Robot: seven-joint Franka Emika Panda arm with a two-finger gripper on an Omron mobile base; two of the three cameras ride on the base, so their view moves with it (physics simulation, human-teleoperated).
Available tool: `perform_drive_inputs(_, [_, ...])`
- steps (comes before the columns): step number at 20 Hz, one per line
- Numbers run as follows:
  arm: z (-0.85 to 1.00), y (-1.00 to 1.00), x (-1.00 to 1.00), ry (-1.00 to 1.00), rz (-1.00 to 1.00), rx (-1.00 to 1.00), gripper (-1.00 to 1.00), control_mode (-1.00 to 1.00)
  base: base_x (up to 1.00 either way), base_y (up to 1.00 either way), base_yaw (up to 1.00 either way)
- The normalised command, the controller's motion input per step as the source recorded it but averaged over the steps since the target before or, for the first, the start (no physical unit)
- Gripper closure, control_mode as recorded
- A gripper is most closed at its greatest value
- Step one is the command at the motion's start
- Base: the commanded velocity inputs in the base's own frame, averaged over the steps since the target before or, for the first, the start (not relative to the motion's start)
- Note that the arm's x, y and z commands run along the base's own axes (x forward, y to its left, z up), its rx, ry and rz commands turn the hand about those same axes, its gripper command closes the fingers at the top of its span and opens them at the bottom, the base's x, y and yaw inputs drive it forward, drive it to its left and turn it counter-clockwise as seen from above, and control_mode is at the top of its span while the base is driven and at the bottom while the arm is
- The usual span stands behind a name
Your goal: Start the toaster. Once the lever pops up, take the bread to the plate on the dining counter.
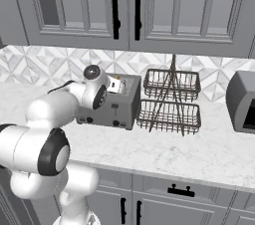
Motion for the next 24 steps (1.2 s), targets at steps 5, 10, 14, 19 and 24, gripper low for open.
perform_drive_inputs(5, [-0.17,0.00,0.28,0.00,-0.02,0.00,-1.00,-1.00,0.00,0.00,0.00])
perform_drive_inputs(10, [-0.07,0.00,0.34,0.00,-0.02,0.01,-1.00,-1.00,0.00,0.00,0.00])
perform_drive_inputs(14, [-0.04,0.00,0.29,0.00,-0.02,0.00,-1.00,-1.00,0.00,0.00,0.00])
perform_drive_inputs(19, [-0.05,0.00,0.24,0.00,-0.01,0.01,-1.00,-1.00,0.00,0.00,0.00])
perform_drive_inputs(24, [-0.06,0.00,0.21,-0.01,-0.01,0.01,-1.00,-1.00,0.00,0.00,0.00])
